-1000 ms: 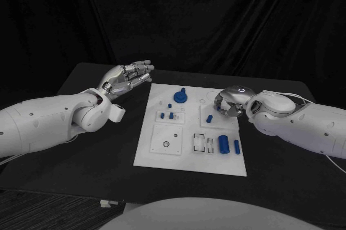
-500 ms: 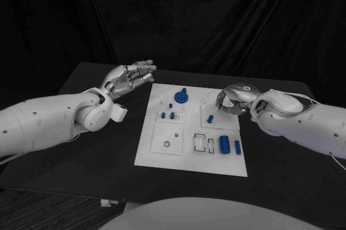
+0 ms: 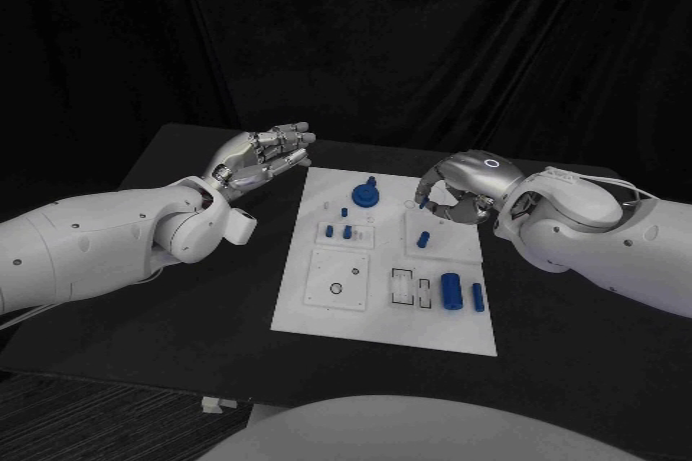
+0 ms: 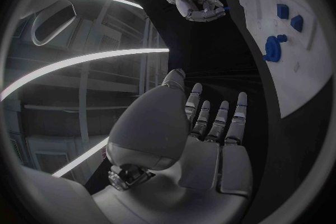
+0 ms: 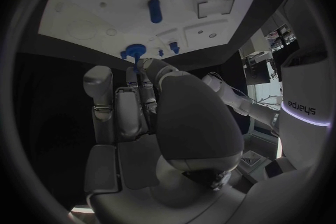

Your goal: Assemble the parts on the task board

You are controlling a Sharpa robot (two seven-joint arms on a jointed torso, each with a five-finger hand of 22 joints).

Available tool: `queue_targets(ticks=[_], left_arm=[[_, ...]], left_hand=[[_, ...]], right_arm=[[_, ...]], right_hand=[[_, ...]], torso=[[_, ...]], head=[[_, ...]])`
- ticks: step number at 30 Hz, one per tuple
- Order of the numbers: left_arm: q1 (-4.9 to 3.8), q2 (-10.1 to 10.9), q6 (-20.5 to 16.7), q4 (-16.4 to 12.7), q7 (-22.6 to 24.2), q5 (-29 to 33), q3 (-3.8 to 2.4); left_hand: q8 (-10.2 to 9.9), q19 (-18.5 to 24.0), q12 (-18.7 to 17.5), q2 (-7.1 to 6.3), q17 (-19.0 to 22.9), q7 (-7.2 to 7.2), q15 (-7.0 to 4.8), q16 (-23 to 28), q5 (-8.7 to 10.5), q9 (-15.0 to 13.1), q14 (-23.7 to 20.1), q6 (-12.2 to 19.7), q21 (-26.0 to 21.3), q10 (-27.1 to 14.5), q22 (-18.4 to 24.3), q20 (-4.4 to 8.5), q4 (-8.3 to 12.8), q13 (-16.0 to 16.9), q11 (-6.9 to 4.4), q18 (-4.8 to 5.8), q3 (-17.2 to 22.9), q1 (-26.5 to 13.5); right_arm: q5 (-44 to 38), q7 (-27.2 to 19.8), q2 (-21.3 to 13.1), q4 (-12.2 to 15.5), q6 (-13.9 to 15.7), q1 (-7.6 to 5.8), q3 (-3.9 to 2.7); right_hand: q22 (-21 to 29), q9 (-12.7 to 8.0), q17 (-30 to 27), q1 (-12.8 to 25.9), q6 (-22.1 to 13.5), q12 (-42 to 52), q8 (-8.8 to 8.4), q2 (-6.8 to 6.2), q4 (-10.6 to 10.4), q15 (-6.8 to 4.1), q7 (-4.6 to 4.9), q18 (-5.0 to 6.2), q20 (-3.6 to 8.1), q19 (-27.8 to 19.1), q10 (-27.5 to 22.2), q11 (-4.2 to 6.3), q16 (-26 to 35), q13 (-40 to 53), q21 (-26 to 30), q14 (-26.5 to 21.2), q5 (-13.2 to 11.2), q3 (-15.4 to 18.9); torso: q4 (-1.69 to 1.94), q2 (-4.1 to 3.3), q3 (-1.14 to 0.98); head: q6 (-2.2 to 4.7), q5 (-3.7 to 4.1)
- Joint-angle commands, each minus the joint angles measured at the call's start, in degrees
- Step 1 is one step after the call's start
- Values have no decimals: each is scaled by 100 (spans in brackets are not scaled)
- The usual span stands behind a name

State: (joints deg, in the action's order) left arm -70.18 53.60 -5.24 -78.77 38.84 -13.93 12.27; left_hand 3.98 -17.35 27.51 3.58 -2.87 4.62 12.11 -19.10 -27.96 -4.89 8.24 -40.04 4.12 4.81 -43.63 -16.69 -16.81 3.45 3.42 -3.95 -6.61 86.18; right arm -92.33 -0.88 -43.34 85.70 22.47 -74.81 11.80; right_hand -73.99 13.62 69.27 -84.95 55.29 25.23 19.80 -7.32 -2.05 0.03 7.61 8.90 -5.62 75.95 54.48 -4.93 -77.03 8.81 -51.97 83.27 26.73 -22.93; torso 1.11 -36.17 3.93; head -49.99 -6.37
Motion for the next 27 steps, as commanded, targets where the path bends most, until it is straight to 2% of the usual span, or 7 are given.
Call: queue_targets(ticks=[1,4,8,14,20,21,27], left_arm=[[19,-8,110,-14,1307,35,-5],[35,-10,145,3,1305,35,-5],[66,-12,170,9,1304,35,-5],[94,-19,191,9,1291,35,-5],[107,-42,203,12,1280,35,-5],[109,-47,204,14,1278,35,-5],[114,-68,220,25,1265,35,-5]], left_hand=[[-32,9,97,40,15,28,50,-77,-31,46,69,-17,56,-24,-58,-1,38,-50,59,-23,31,31],[-35,9,86,35,17,29,52,-63,-33,48,62,-4,56,-28,-56,-1,39,-51,60,-22,28,35],[-38,9,76,29,18,31,53,-56,-36,50,58,9,56,-32,-54,-1,39,-53,60,-22,22,37],[-38,9,85,28,17,31,55,-69,-46,49,63,6,55,-34,-51,-1,39,-53,61,-22,20,41],[-39,9,81,32,17,33,59,-73,-55,50,65,12,54,-37,-47,-1,39,-53,64,-22,20,48],[-39,9,81,32,17,33,59,-73,-55,50,65,12,54,-37,-47,-1,39,-53,64,-22,20,48],[-39,8,79,41,16,34,64,-82,-64,50,70,12,54,-41,-43,-1,39,-54,67,-21,23,57]], right_arm=[[8,133,85,237,23,5,-2],[-16,116,216,318,-50,58,-1],[-176,70,458,331,-127,174,-1],[-371,43,801,210,-181,364,-1],[-436,60,1027,97,-251,485,-1],[-440,67,1046,88,-263,498,-1],[-454,91,1136,32,-293,575,-1]], right_hand=[[-691,81,-26,57,56,54,-66,25,20,-49,16,-187,19,-20,442,83,9,142,-160,-5,-56,-339],[-682,80,-48,41,53,45,-79,7,47,-53,15,-180,25,-38,448,84,23,136,-127,-13,-52,-351],[-671,78,-62,40,47,40,-87,4,53,-54,18,-172,27,-57,448,82,33,134,-84,-19,-48,-356],[-671,76,-60,42,40,36,-97,1,56,-53,21,-173,28,-59,449,80,32,132,-86,-20,-42,-360],[-668,70,-59,44,23,27,-119,-3,66,-52,27,-171,30,-67,449,77,32,127,-77,-20,-29,-369],[-668,70,-59,44,23,27,-119,-3,66,-52,27,-171,30,-67,449,77,32,127,-77,-20,-29,-369],[-667,65,-44,50,8,20,-138,-7,71,-50,32,-172,30,-69,448,73,23,124,-78,-16,-26,-373]], torso=[[-2,-3,0],[-2,-3,1],[-8,4,2],[-10,6,-3],[-5,3,-4],[-2,1,-10],[-2,0,-9]], head=[[-1,-40],[-1,-109],[-1,-164],[-1,-199],[-1,-184],[-1,-181],[-1,-171]])
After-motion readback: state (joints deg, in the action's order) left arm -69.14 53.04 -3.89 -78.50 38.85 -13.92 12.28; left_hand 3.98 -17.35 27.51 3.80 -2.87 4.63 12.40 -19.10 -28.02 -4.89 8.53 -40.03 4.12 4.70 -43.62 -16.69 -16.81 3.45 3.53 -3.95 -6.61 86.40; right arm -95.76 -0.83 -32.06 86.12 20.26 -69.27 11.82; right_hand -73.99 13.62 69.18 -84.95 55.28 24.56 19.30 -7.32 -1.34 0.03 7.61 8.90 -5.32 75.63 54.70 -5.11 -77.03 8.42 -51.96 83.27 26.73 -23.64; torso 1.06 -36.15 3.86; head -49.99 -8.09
